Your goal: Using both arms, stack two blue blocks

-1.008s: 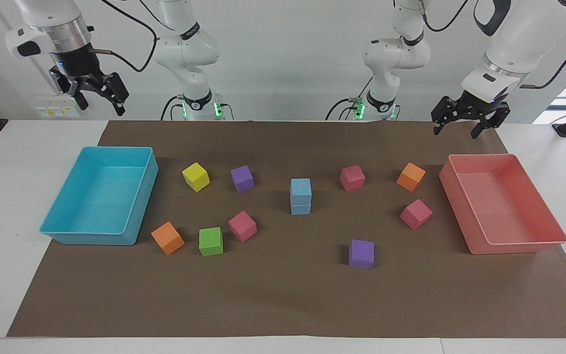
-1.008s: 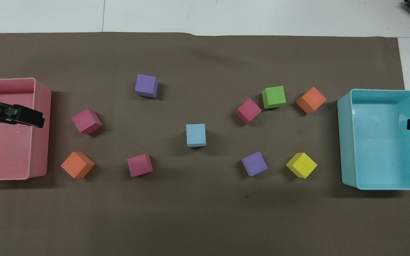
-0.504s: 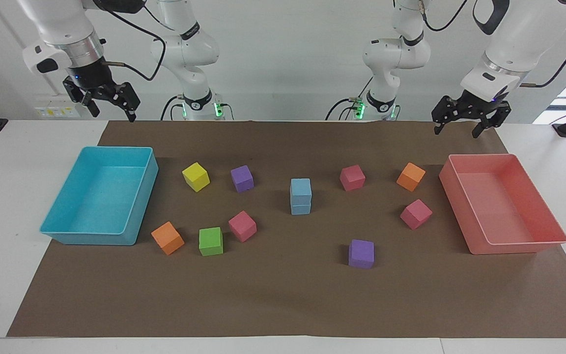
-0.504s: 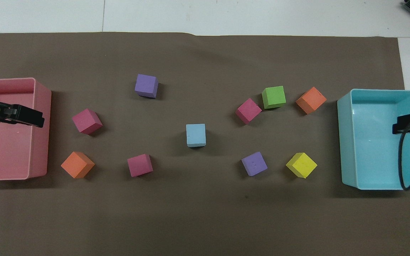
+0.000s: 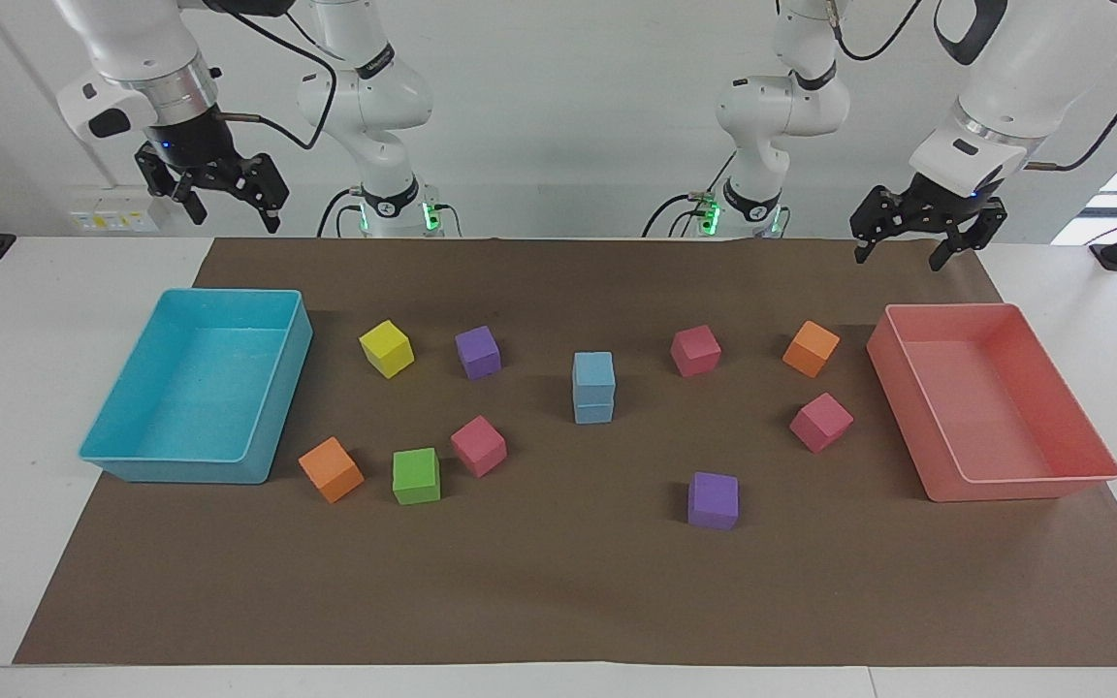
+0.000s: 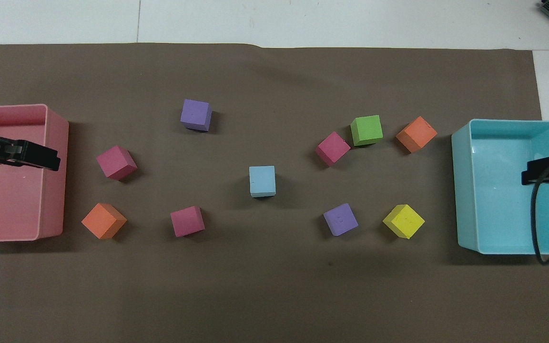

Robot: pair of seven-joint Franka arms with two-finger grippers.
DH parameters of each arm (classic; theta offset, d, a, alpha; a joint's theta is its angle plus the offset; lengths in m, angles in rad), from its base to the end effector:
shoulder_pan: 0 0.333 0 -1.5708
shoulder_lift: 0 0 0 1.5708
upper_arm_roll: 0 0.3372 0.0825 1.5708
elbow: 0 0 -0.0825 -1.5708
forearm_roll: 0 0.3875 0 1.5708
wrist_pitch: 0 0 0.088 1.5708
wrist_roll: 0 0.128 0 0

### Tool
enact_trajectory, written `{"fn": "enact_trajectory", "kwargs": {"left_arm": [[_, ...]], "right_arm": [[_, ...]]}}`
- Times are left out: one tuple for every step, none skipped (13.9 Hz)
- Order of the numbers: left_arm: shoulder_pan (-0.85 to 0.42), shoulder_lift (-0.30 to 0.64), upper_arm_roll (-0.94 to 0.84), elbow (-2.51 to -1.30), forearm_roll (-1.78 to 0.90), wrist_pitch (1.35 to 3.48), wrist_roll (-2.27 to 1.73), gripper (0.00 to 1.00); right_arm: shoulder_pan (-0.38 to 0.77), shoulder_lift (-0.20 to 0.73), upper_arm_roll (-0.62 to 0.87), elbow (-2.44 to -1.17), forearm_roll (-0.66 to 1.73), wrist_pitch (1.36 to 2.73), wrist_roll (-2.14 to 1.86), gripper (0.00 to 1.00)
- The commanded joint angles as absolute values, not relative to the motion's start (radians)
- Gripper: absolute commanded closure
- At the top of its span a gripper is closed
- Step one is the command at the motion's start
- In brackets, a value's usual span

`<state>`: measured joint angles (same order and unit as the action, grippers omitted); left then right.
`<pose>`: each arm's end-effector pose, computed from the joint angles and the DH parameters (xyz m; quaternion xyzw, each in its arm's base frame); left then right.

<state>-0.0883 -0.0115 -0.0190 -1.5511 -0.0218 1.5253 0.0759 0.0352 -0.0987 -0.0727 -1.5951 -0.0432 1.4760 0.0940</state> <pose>0.5460 -0.0618 0.6365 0.9957 -0.0919 -0.0073 0.0107 0.5140 -0.0273 0.6579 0.9975 -0.0673 -0.0098 0.0182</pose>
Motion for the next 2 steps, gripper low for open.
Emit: {"fn": "enact_trajectory", "kwargs": {"left_arm": [[-0.095,-0.023,-0.014,-1.554,-0.031,1.525,0.071,0.0],[-0.095,-0.023,-0.014,-1.554,-0.031,1.525,0.069,0.0]], "right_arm": [[0.035,-0.101,-0.072,-1.586,-0.049,1.462,0.051,0.0],[0.037,-0.106,-0.071,-1.591,-0.049,1.462,0.031,0.0]]}}
